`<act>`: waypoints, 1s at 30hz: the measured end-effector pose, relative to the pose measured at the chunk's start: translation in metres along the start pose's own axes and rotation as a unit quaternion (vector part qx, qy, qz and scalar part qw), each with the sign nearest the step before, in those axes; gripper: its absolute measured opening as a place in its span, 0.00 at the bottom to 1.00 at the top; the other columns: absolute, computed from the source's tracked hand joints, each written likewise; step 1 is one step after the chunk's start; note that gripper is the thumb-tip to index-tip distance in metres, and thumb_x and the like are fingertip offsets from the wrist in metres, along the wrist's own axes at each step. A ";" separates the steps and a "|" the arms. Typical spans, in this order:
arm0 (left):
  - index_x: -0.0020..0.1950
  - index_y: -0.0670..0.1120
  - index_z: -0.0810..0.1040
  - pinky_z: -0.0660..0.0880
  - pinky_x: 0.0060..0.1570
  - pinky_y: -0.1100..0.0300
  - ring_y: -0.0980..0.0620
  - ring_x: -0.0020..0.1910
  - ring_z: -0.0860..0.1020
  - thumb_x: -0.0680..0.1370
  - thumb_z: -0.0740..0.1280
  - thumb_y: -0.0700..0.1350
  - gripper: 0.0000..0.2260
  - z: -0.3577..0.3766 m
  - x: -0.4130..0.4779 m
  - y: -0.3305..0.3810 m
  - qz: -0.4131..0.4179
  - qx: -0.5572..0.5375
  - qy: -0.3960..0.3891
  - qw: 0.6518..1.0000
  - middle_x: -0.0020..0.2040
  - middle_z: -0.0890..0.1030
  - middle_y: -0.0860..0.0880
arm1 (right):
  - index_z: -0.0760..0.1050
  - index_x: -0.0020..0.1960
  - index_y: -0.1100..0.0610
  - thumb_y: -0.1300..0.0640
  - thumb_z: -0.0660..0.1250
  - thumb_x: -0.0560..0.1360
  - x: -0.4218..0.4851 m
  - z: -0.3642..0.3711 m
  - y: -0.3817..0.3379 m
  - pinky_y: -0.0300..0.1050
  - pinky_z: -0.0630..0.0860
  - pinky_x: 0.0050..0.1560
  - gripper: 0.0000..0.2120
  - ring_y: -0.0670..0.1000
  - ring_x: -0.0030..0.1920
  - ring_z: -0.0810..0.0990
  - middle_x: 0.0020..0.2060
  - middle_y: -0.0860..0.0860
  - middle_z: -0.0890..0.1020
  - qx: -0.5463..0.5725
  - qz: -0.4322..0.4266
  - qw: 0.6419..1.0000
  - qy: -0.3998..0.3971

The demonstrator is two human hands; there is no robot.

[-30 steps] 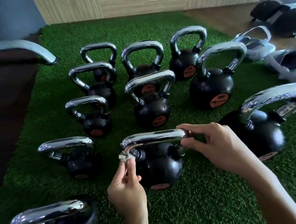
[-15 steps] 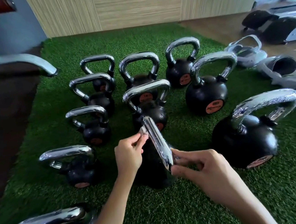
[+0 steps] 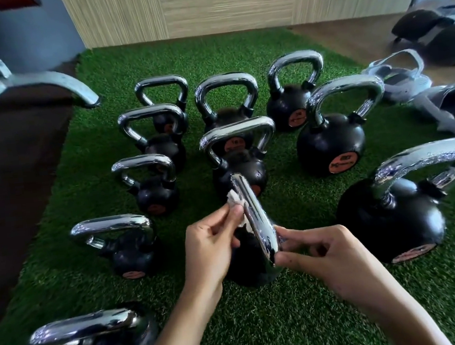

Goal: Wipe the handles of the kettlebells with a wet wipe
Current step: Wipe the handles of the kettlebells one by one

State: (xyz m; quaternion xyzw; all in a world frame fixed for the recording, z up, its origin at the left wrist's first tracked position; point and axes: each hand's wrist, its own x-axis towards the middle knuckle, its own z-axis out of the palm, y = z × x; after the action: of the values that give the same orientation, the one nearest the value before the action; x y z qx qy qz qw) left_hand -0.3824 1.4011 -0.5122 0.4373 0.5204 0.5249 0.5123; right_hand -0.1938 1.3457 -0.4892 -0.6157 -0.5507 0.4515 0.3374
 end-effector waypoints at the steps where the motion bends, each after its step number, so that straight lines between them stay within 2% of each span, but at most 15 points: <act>1: 0.53 0.57 0.86 0.70 0.31 0.69 0.61 0.27 0.71 0.77 0.73 0.47 0.07 0.001 -0.005 0.002 0.010 0.007 0.001 1.000 0.37 0.85 0.55 | 0.83 0.55 0.38 0.45 0.79 0.64 0.001 0.000 0.000 0.44 0.67 0.40 0.20 0.48 0.36 0.68 0.43 0.37 0.87 0.006 0.001 1.000 -0.006; 3: 0.53 0.58 0.86 0.72 0.32 0.69 0.61 0.27 0.73 0.77 0.74 0.48 0.07 0.003 0.001 0.007 0.020 0.030 0.016 0.999 0.39 0.87 0.57 | 0.84 0.55 0.39 0.45 0.80 0.63 0.004 -0.001 0.001 0.48 0.68 0.43 0.21 0.51 0.39 0.70 0.44 0.39 0.87 0.017 0.001 1.000 -0.015; 5: 0.56 0.55 0.86 0.73 0.34 0.68 0.60 0.28 0.73 0.77 0.74 0.48 0.08 0.007 0.011 0.013 0.015 0.035 0.028 0.999 0.40 0.87 0.57 | 0.84 0.56 0.41 0.44 0.80 0.62 0.005 -0.002 0.001 0.48 0.68 0.43 0.23 0.51 0.39 0.70 0.44 0.40 0.87 0.025 0.002 0.999 -0.021; 7: 0.56 0.56 0.85 0.73 0.34 0.67 0.59 0.28 0.72 0.77 0.74 0.47 0.08 0.009 0.004 0.015 0.013 0.027 0.024 0.999 0.40 0.87 0.56 | 0.84 0.57 0.41 0.43 0.79 0.61 0.005 -0.003 0.002 0.48 0.69 0.42 0.24 0.51 0.38 0.71 0.44 0.40 0.87 0.016 0.001 1.000 -0.024; 10: 0.55 0.60 0.84 0.71 0.29 0.66 0.59 0.27 0.72 0.77 0.73 0.48 0.09 0.004 -0.035 0.008 0.042 0.040 -0.005 0.998 0.38 0.87 0.54 | 0.84 0.57 0.41 0.43 0.79 0.62 0.004 -0.004 0.001 0.48 0.69 0.41 0.23 0.51 0.37 0.70 0.44 0.40 0.87 0.007 -0.005 1.000 -0.024; 13: 0.56 0.57 0.84 0.71 0.25 0.65 0.57 0.25 0.74 0.74 0.72 0.48 0.11 0.002 -0.064 -0.002 0.062 0.034 -0.030 0.997 0.42 0.88 0.52 | 0.84 0.57 0.42 0.44 0.79 0.63 0.004 -0.005 0.000 0.45 0.65 0.37 0.22 0.48 0.32 0.66 0.40 0.39 0.87 0.000 -0.009 1.000 -0.021; 15: 0.58 0.54 0.85 0.70 0.24 0.66 0.58 0.24 0.73 0.74 0.72 0.47 0.13 0.001 -0.069 -0.015 0.074 0.018 -0.027 0.997 0.44 0.88 0.52 | 0.83 0.57 0.42 0.43 0.79 0.63 0.004 -0.006 0.001 0.46 0.65 0.38 0.23 0.50 0.32 0.65 0.42 0.40 0.87 0.008 -0.017 0.999 -0.026; 20: 0.63 0.48 0.84 0.70 0.22 0.68 0.59 0.20 0.74 0.77 0.72 0.56 0.18 -0.001 -0.072 -0.056 0.163 0.040 -0.044 0.985 0.45 0.86 0.45 | 0.83 0.57 0.40 0.42 0.78 0.63 0.003 -0.003 0.007 0.49 0.66 0.39 0.22 0.52 0.34 0.65 0.44 0.40 0.87 0.020 -0.030 0.999 -0.020; 23: 0.64 0.48 0.83 0.72 0.22 0.68 0.60 0.21 0.76 0.78 0.72 0.51 0.15 -0.001 -0.071 -0.074 0.231 0.083 -0.039 0.968 0.57 0.85 0.50 | 0.83 0.57 0.40 0.43 0.79 0.63 0.003 -0.003 0.007 0.48 0.67 0.38 0.22 0.51 0.33 0.66 0.44 0.40 0.87 0.018 -0.032 0.999 -0.010; 25: 0.64 0.46 0.83 0.74 0.21 0.66 0.60 0.23 0.77 0.78 0.72 0.45 0.14 -0.004 -0.067 -0.079 0.251 0.116 -0.033 0.960 0.62 0.84 0.55 | 0.83 0.57 0.41 0.44 0.78 0.63 0.003 -0.003 0.006 0.46 0.65 0.36 0.22 0.48 0.32 0.64 0.44 0.40 0.87 0.010 -0.037 0.999 -0.006; 27: 0.63 0.45 0.83 0.79 0.27 0.63 0.59 0.32 0.83 0.77 0.73 0.43 0.14 -0.010 -0.062 -0.079 0.237 0.140 -0.029 0.961 0.62 0.84 0.55 | 0.83 0.57 0.40 0.44 0.78 0.63 0.003 -0.003 0.003 0.44 0.64 0.35 0.22 0.45 0.30 0.63 0.44 0.39 0.87 0.003 -0.043 0.999 -0.004; 29: 0.58 0.50 0.86 0.82 0.38 0.63 0.56 0.45 0.85 0.76 0.74 0.48 0.11 -0.016 -0.059 -0.067 0.202 0.160 -0.019 0.966 0.59 0.85 0.54 | 0.82 0.56 0.37 0.41 0.78 0.63 0.002 -0.004 0.002 0.42 0.65 0.32 0.21 0.43 0.29 0.64 0.44 0.38 0.86 -0.043 -0.069 0.997 0.012; 30: 0.54 0.54 0.88 0.81 0.41 0.64 0.55 0.46 0.84 0.75 0.75 0.50 0.09 -0.018 -0.058 -0.056 0.164 0.150 0.003 0.975 0.55 0.85 0.54 | 0.82 0.56 0.35 0.39 0.77 0.63 0.002 -0.005 0.002 0.40 0.66 0.31 0.21 0.43 0.29 0.67 0.45 0.37 0.85 -0.080 -0.092 0.992 0.028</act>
State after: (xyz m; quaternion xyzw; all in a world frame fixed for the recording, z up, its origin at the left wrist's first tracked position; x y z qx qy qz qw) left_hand -0.3906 1.3377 -0.5647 0.5870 0.5164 0.5188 0.3459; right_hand -0.1890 1.3479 -0.4893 -0.5995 -0.6301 0.3555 0.3424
